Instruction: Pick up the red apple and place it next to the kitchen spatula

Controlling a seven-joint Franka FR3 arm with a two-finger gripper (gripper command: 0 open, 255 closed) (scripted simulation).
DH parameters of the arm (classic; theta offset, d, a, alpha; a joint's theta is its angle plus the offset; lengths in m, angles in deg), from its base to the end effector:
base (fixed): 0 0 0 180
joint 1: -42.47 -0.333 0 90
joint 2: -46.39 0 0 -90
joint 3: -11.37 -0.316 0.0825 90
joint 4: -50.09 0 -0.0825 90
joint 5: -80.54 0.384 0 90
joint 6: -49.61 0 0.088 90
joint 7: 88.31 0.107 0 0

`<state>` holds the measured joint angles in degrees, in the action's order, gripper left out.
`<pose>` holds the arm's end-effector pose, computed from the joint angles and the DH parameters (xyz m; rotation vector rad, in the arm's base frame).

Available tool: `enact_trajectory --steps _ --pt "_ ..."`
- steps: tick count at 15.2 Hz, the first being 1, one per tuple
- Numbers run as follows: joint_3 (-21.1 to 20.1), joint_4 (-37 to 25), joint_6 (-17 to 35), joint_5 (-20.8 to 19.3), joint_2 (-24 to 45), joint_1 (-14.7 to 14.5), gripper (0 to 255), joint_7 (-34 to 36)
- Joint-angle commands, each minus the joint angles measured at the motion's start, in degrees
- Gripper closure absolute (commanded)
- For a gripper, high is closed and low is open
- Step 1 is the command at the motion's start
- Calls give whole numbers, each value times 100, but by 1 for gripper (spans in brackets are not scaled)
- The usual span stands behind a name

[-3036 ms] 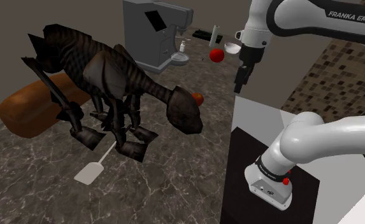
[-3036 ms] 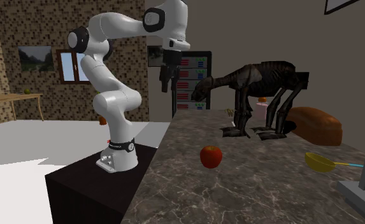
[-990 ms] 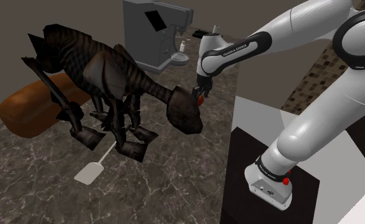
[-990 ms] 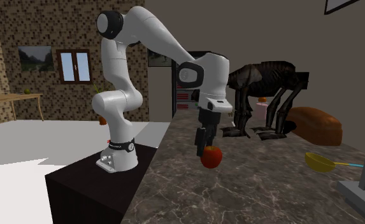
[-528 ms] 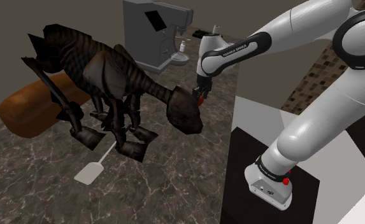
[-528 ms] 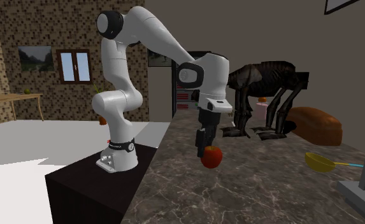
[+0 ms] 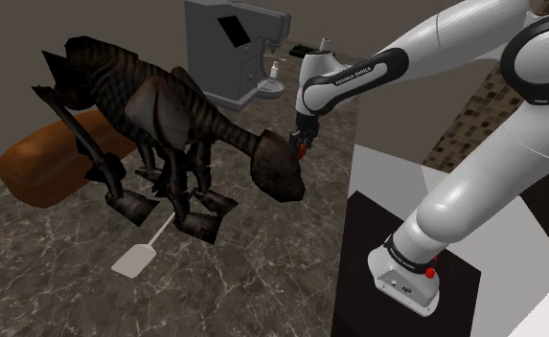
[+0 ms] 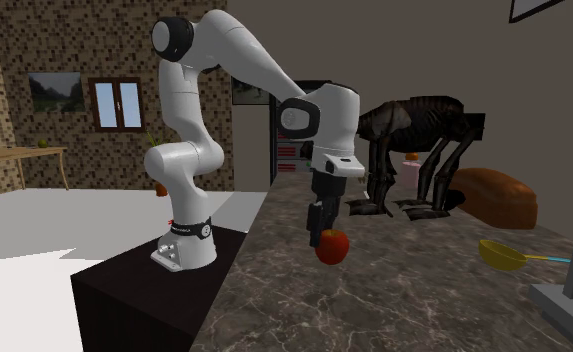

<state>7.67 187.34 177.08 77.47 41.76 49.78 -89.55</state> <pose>0.4722 -0.0315 0.3408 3.0959 -0.0113 -0.1425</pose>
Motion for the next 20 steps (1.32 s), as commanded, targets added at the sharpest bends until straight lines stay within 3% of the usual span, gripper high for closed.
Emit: enact_trajectory --steps 1,20 --pt "0 1 1 0 5 0 255 -1" --pt "12 -802 -1516 90 -713 -12 255 -116"
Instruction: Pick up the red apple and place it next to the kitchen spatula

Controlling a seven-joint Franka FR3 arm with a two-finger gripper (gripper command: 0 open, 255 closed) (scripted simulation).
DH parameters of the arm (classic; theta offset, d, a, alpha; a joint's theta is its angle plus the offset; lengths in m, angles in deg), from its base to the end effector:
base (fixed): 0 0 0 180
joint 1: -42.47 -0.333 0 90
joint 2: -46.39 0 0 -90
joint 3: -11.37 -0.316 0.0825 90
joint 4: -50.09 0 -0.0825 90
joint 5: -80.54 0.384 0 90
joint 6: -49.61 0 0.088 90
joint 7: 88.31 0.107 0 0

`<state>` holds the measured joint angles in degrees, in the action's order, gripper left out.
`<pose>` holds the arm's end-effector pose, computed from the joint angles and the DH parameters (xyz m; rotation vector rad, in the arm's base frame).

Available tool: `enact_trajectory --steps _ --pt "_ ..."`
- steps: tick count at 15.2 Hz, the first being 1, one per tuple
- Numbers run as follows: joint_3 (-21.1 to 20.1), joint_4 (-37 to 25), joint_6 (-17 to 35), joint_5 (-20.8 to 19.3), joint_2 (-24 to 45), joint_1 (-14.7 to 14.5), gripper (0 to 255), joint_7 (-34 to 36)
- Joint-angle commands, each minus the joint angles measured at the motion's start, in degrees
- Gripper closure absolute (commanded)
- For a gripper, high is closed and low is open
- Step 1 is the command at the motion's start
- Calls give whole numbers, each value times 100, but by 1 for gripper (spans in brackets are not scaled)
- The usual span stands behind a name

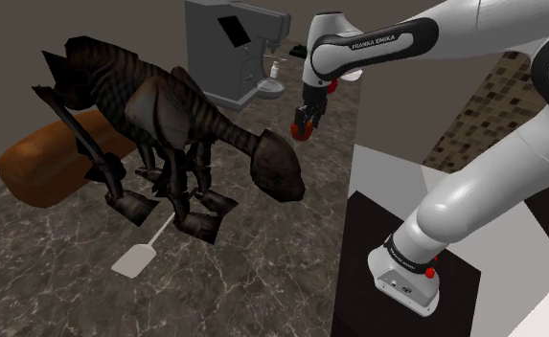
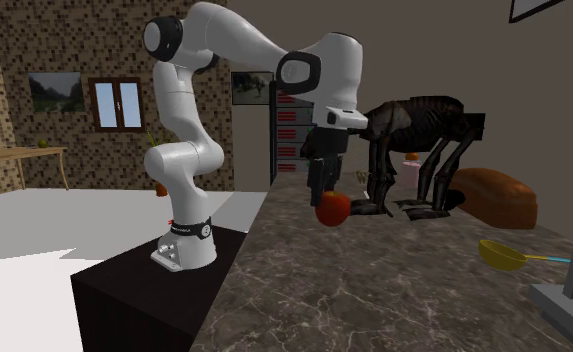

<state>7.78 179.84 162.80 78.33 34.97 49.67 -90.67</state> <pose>0.4725 -0.0316 0.4349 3.0960 -0.0106 -0.1434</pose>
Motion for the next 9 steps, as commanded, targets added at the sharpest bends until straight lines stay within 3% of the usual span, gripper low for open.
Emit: enact_trajectory --steps 1,9 --pt "1 -106 -166 6 -58 -1 255 -9" --pt "6 -581 -789 22 -208 -2 255 -42"
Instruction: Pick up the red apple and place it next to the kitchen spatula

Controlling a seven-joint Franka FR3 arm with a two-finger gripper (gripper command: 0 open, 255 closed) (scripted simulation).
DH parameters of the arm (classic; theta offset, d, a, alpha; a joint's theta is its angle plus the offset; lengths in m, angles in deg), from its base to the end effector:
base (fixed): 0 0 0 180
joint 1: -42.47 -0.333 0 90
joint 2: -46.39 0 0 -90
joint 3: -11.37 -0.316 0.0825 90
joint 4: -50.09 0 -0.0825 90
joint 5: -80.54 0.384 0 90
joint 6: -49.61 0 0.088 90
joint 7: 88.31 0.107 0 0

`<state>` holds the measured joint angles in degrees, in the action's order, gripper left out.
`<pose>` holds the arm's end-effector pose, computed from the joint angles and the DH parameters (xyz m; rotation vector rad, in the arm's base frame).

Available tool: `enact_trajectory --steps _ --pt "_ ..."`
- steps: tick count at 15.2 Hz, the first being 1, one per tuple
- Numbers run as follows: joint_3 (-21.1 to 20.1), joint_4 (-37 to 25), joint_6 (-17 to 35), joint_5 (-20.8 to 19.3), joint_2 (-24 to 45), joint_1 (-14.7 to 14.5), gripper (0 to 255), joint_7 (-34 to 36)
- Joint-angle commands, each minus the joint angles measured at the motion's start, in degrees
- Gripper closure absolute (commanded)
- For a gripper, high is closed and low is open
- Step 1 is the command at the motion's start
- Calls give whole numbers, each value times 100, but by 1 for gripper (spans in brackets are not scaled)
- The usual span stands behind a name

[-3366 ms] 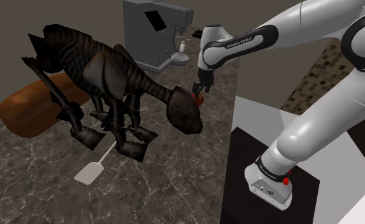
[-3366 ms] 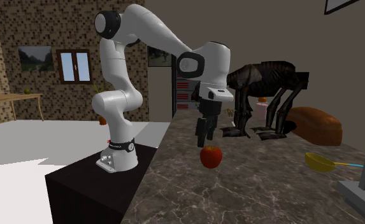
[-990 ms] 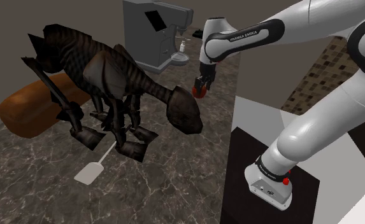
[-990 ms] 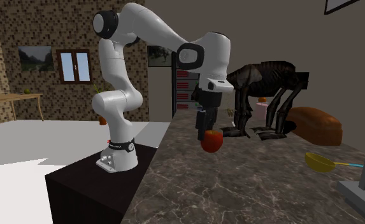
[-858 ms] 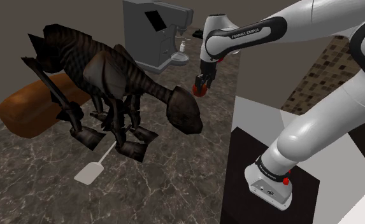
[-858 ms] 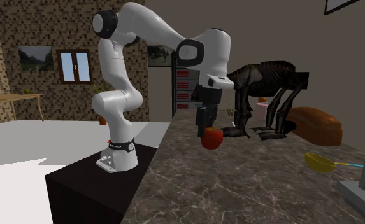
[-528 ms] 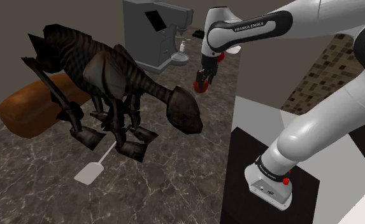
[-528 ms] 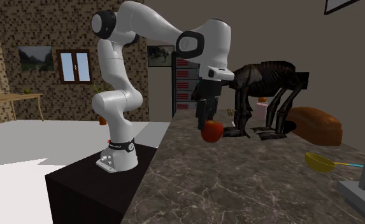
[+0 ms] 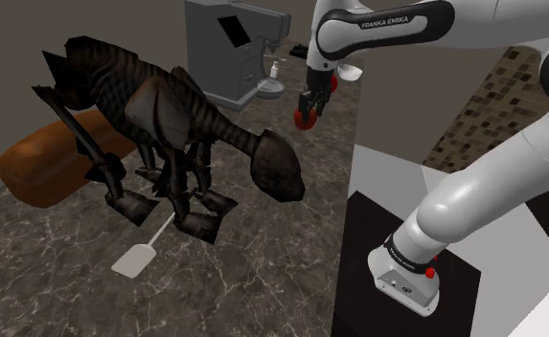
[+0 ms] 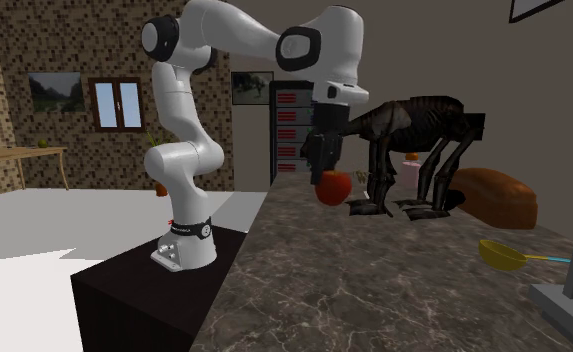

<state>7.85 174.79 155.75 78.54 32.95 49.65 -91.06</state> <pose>0.4717 -0.0316 0.4826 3.0961 -0.0108 -0.1432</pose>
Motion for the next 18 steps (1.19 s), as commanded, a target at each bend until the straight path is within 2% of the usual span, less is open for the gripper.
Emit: enact_trajectory --steps 1,9,18 --pt "0 -78 -88 1 -8 0 255 -3" --pt "-671 383 -162 362 -525 -494 255 997" --pt "-1512 412 -229 808 -657 -1052 255 2199"
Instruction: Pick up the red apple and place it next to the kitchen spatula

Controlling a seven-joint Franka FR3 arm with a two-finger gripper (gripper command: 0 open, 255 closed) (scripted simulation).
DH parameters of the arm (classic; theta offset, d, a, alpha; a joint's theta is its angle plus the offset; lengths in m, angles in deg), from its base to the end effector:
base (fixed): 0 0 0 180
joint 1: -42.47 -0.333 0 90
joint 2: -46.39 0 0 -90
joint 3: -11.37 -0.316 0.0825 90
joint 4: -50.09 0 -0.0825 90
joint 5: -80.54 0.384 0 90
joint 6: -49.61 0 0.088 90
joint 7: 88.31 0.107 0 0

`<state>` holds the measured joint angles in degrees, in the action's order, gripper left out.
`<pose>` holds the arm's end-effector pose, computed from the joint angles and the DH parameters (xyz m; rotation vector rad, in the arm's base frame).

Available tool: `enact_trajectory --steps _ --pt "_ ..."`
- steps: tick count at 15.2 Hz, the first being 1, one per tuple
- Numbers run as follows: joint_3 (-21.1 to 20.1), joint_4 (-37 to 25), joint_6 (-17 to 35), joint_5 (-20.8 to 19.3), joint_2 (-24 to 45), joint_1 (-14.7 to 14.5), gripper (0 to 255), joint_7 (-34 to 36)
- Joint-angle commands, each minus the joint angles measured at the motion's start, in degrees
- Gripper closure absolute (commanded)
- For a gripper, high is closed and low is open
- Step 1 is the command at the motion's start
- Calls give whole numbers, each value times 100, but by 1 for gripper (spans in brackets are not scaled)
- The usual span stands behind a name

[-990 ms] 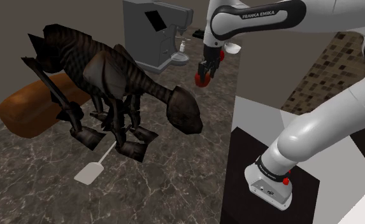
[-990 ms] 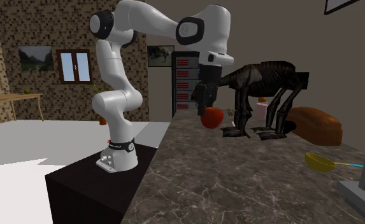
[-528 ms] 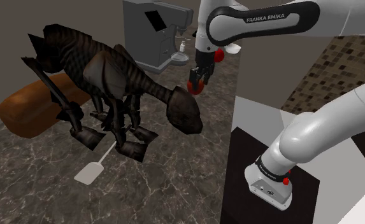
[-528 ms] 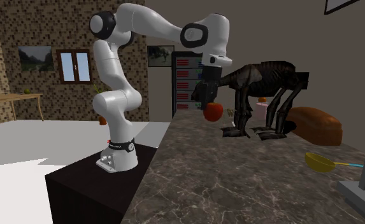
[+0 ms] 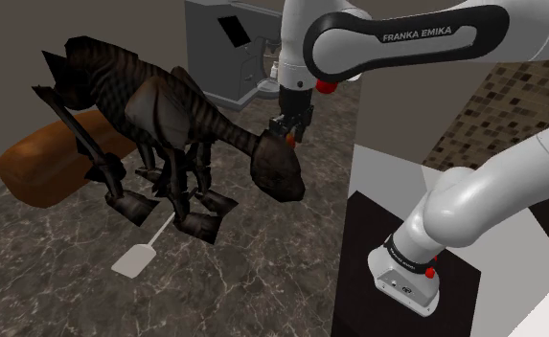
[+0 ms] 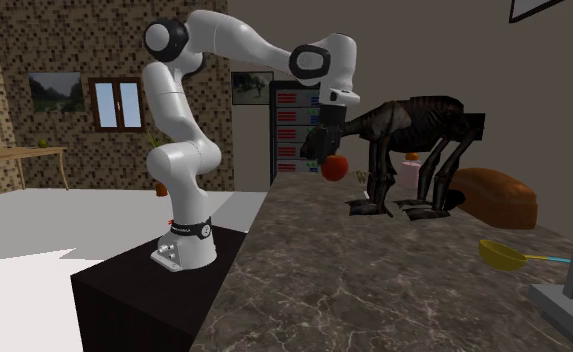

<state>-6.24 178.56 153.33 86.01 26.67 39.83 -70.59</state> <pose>0.4093 0.1687 0.4908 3.0961 -0.0085 -0.1433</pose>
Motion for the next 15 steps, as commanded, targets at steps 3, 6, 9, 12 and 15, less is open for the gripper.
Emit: enact_trajectory --steps 3,6,9,12,15 --pt "-399 -69 5 181 44 -241 255 576" --pt "-701 -230 5 270 178 -400 255 1014" --pt "-1010 -447 10 317 374 -544 255 1468" --pt "-1322 -719 19 309 636 -679 255 1943" --pt "-1636 -1047 26 233 967 -810 255 2445"
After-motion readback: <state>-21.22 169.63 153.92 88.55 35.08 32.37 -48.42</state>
